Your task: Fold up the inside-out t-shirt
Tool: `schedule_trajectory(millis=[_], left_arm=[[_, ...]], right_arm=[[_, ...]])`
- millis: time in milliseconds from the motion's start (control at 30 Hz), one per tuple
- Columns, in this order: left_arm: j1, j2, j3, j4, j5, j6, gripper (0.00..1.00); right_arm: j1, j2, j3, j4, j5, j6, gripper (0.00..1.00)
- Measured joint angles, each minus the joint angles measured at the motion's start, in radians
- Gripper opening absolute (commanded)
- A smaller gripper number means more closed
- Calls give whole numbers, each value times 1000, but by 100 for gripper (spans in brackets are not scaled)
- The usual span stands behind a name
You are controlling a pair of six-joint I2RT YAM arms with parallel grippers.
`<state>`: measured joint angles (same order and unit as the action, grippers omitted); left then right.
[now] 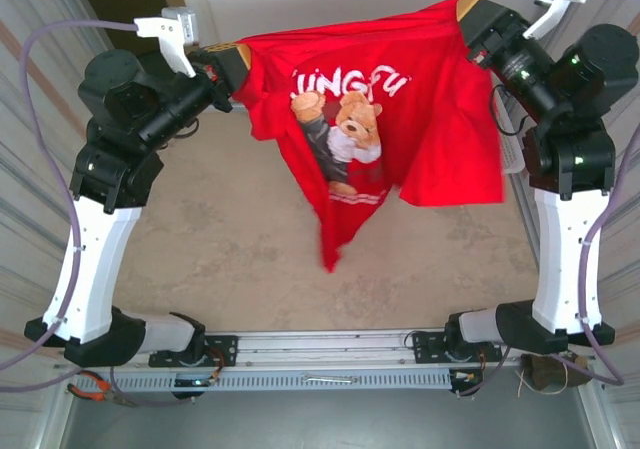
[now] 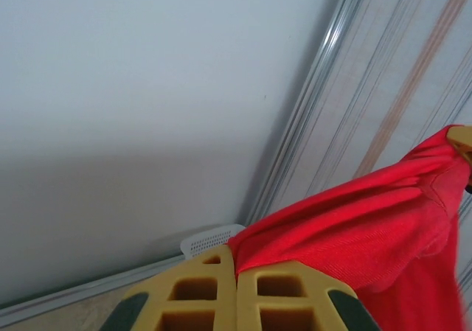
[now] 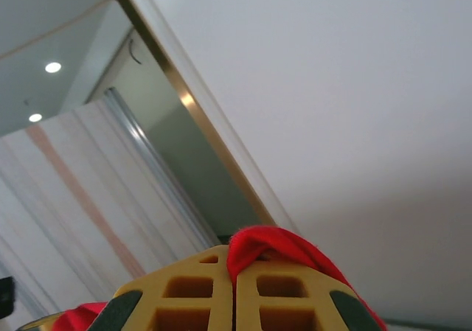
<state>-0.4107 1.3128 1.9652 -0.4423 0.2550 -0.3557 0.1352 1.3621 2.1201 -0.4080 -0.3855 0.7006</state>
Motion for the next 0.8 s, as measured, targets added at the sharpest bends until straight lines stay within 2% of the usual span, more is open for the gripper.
schedule_trajectory(millis=[167, 367, 533, 800], left_arm=[[111, 43, 39, 5, 68, -24, 0], [246, 185, 52, 14, 174, -99, 0], [275, 261, 75, -18, 196, -140, 0], [302, 270, 230, 0, 225, -151, 0]], right_arm=[[10, 28, 22, 0, -16, -16, 0], [16, 183, 31, -22, -37, -35, 0], [23, 253, 32, -72, -39, -35, 0], [42, 264, 182, -53, -65, -35, 0]])
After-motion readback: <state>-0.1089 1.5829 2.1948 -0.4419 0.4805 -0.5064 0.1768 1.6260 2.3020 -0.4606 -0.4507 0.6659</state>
